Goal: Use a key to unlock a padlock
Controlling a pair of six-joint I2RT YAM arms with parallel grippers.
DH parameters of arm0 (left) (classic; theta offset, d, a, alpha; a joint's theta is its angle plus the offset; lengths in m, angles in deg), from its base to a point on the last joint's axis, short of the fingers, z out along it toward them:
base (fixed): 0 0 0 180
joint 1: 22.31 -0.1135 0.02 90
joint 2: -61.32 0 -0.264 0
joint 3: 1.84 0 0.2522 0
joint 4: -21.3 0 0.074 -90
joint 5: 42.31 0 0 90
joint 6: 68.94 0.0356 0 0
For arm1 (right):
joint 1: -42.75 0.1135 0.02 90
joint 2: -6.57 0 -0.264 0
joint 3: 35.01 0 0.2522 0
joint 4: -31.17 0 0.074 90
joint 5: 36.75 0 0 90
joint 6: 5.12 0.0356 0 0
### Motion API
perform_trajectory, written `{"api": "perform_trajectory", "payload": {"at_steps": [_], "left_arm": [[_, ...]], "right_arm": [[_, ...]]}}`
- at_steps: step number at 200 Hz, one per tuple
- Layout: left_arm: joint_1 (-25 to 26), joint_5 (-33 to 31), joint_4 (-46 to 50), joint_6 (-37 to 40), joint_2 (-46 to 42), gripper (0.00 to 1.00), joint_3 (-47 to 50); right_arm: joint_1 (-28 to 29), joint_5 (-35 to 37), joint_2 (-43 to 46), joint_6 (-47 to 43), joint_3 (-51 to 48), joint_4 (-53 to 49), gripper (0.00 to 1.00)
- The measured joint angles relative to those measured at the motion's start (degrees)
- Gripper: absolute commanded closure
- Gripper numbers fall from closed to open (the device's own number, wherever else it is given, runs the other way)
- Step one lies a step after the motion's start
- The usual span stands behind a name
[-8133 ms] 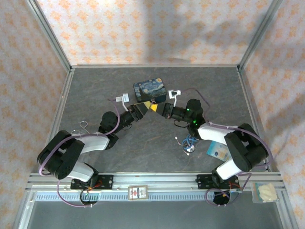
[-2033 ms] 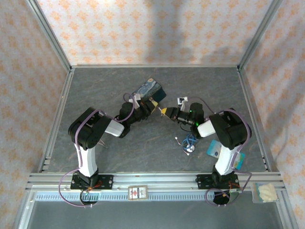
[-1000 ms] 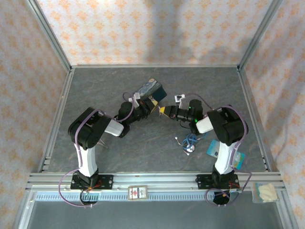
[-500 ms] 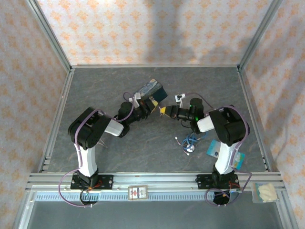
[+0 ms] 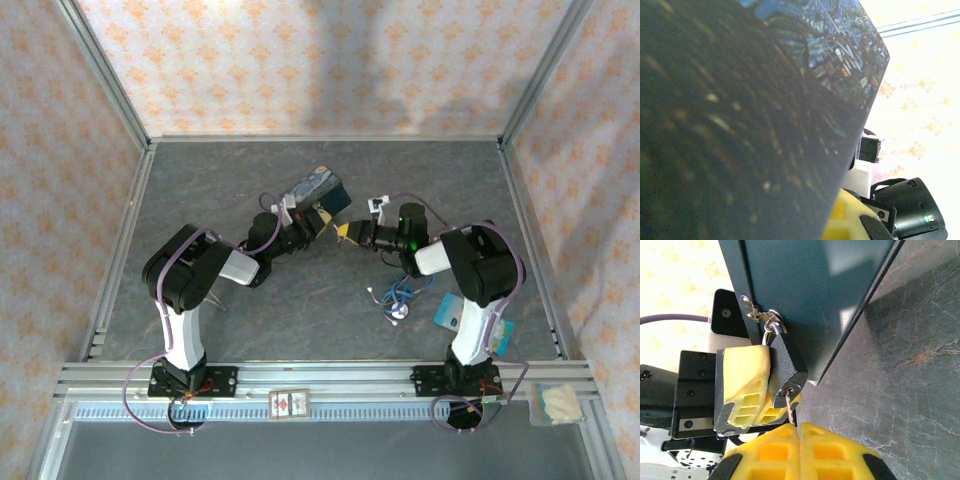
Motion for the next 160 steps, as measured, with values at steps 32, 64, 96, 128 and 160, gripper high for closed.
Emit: {"api": "perform_trajectory", "payload": {"at_steps": [32, 64, 96, 128, 160], "left_arm": [[-0.1, 0.1, 0.0, 0.0, 0.0, 1.0, -0.4], [-0.1, 0.2, -0.3, 0.0, 0.0, 1.0, -0.8], [-0.1, 1.5, -0.5, -0.1, 0.0, 1.0, -0.9], [0.0, 2.9, -1.1, -0.3, 0.0, 1.0, -0.9], [0.0, 2.5, -1.6, -0.7, 0.0, 1.0, -0.9]], "right_arm": [[-0.1, 0.0, 0.0, 3.2, 0.1, 0.8, 1.0], [-0.3, 0.5, -0.3, 7.0, 0.1, 4.0, 1.0], [-0.5, 0.6, -1.8, 9.9, 0.1, 7.5, 1.0], [-0.6, 0.3, -2.6, 11.8, 1.1, 8.8, 1.0], [-0.5, 0.3, -3.4, 13.9, 1.4, 10.5, 1.0]]}}
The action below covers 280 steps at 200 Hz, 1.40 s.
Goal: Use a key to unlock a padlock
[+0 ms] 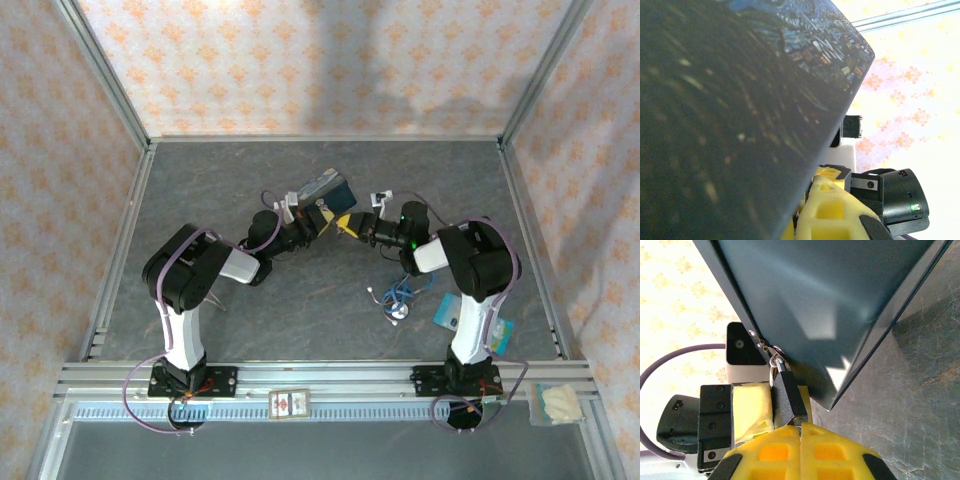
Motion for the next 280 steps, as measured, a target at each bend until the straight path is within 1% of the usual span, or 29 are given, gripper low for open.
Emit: {"api": "perform_trajectory", "payload": {"at_steps": [45, 64, 78, 100, 111, 140, 154, 175, 220, 254, 280], "left_arm": [[0.0, -1.0, -3.5, -2.0, 1.6, 1.0, 0.0], [0.0, -1.1, -3.6, -1.9, 1.6, 1.0, 0.0], [0.0, -1.1, -3.7, -1.6, 1.6, 1.0, 0.0], [0.0, -1.2, -4.7, -0.8, 1.7, 1.0, 0.2], [0.0, -1.2, -6.7, -0.4, 2.2, 1.0, 0.5], [0.0, -1.2, -13.0, 0.1, 5.0, 1.0, 0.5], [0.0, -1.3, -15.4, 0.5, 6.8, 1.0, 0.5], [-0.1, -1.7, -17.8, 0.7, 8.8, 1.0, 0.6], [-0.4, -3.8, -20.2, 3.3, 9.0, 1.0, 1.1], [-0.4, -4.0, -20.7, 3.7, 9.0, 1.0, 1.7], [-0.4, -4.1, -21.3, 3.8, 8.1, 1.0, 3.3]], "right_arm": [[0.5, 2.5, -0.4, 3.1, -0.2, 2.1, 1.0], [0.7, 3.5, -0.8, 6.1, -0.7, 3.7, 1.0], [0.8, 3.9, -1.0, 10.0, -0.9, 4.7, 1.0], [0.8, 3.8, -2.6, 19.6, -0.9, 8.4, 1.0], [0.8, 3.8, -3.4, 24.6, -0.9, 10.9, 1.0], [0.9, 4.3, -7.1, 43.4, -0.9, 18.9, 1.0], [1.3, 5.4, -8.6, 50.0, -0.9, 20.7, 1.0], [2.0, 7.2, -9.7, 50.0, -0.6, 20.9, 1.0], [3.4, 10.7, -9.8, 50.0, 0.6, 21.0, 1.0], [3.5, 10.8, -9.8, 50.0, 0.6, 20.9, 1.0], [3.3, 9.4, -9.0, 49.9, 0.5, 19.9, 0.86]]}}
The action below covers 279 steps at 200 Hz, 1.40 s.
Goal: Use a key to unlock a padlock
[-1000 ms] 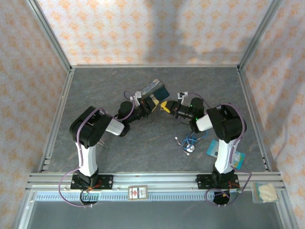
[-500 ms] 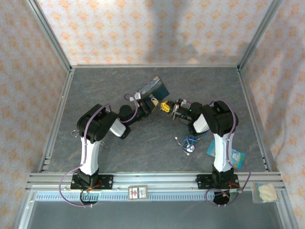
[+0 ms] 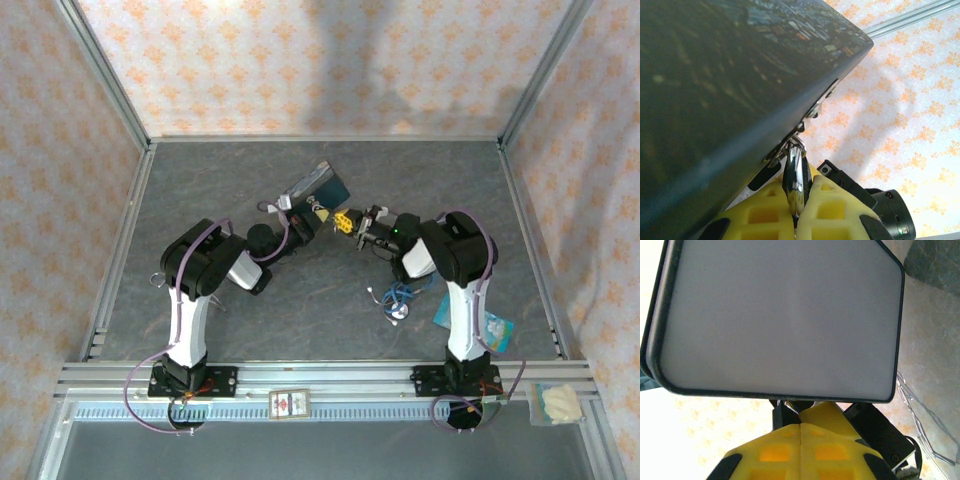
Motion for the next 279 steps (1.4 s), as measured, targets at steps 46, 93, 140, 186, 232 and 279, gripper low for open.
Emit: {"api": "perform_trajectory", "payload": {"at_steps": [46, 93, 140, 186, 232, 279], "left_arm": [[0.5, 1.7, 1.4, 0.3, -2.2, 1.0, 2.3], [0.4, 1.7, 1.6, -0.3, -2.2, 1.0, 2.3], [0.3, 1.7, 1.6, -2.9, -2.2, 1.0, 2.3], [0.3, 1.8, 1.6, -4.8, -2.2, 1.0, 2.2], [0.3, 2.0, 1.6, -5.5, -2.2, 1.0, 2.2], [0.0, 2.2, 1.9, -6.3, -2.3, 1.0, 2.2]], "right_arm": [[-1.0, 1.6, 11.1, -11.9, 0.0, -12.2, 0.66], [-1.7, 4.8, 18.3, -30.7, 0.0, -30.2, 0.58], [-1.7, 6.1, 22.4, -48.5, -3.0, -40.0, 0.6], [-0.9, 2.9, 23.0, -58.6, -4.3, -39.3, 0.63], [0.7, 0.0, 22.9, -63.9, -4.3, -36.2, 0.73], [1.8, -1.0, 21.6, -66.1, -4.3, -35.0, 0.75]]}}
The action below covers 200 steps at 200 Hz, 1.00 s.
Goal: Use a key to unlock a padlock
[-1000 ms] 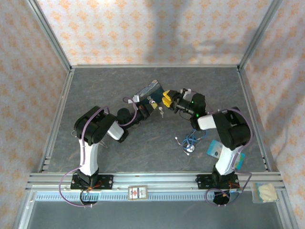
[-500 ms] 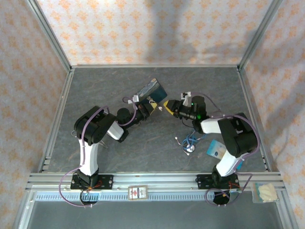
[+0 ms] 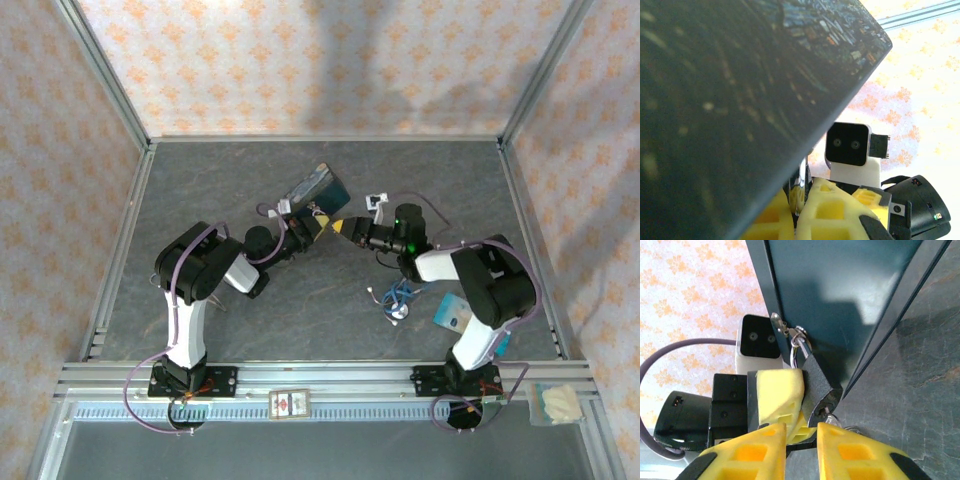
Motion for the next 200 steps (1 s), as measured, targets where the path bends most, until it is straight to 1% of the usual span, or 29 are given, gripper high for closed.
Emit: {"api": "perform_trajectory", "payload": {"at_steps": [20, 58, 93, 118, 159, 200], "left_arm": [[0.0, 0.0, 0.6, -0.1, 0.0, 1.0, 0.0], [0.0, 0.0, 0.9, -0.3, 0.0, 1.0, 0.0], [0.0, 0.0, 0.8, -0.4, 0.0, 1.0, 0.0], [0.0, 0.0, 0.8, -0.5, 0.0, 1.0, 0.0], [0.0, 0.2, 0.9, -0.5, -0.1, 1.0, 0.0], [0.0, 0.2, 0.8, -0.5, -0.2, 1.0, 0.0]], "right_arm": [[0.0, 0.0, -0.2, -1.1, 0.0, 0.0, 0.68], [0.1, 1.3, 0.2, -2.5, 0.0, -0.3, 0.68], [-0.3, 4.8, 3.4, -5.4, -0.1, -4.7, 0.7], [-0.5, 5.7, 3.6, -6.5, -0.1, -5.9, 0.72], [-0.5, 5.2, 1.3, -5.7, -0.1, -4.3, 0.75], [-0.2, 3.7, -0.1, -3.9, -0.1, -1.2, 0.81]]}}
